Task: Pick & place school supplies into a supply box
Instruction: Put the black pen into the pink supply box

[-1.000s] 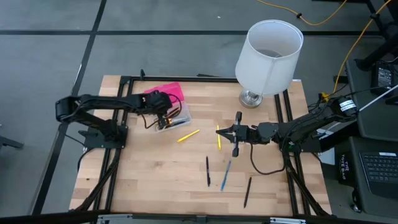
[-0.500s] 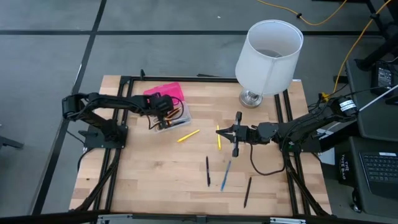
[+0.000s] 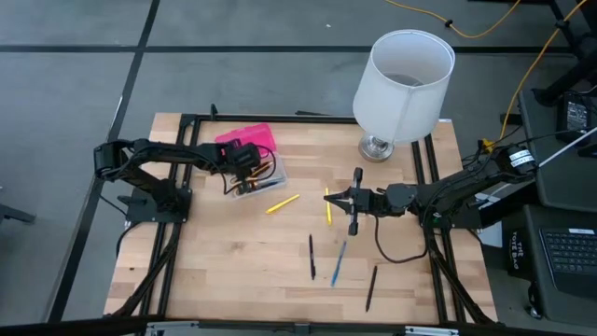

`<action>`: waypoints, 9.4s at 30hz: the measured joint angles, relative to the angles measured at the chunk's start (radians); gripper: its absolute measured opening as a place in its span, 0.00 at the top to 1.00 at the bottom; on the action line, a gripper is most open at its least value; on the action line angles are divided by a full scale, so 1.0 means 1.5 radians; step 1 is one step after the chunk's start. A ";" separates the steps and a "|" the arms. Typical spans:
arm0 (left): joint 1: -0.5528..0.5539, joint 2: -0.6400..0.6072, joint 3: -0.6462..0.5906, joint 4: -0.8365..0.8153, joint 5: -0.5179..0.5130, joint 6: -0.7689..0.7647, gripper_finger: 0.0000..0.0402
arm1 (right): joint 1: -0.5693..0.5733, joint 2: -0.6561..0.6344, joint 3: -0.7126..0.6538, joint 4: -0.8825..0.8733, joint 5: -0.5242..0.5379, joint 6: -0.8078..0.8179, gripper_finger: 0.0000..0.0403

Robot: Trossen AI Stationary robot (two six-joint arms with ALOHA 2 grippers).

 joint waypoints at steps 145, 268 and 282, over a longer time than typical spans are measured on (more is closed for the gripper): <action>-0.196 -0.498 -0.177 0.314 0.204 0.092 0.99 | 0.369 0.399 0.514 -1.134 -0.204 1.625 0.63; -0.196 -0.498 -0.178 0.334 0.204 -0.012 0.99 | -0.144 0.019 0.054 -0.209 -0.155 0.034 0.93; -0.196 -0.478 -0.178 0.405 0.190 -0.013 0.87 | -0.207 0.108 0.054 -0.002 -0.291 0.018 0.93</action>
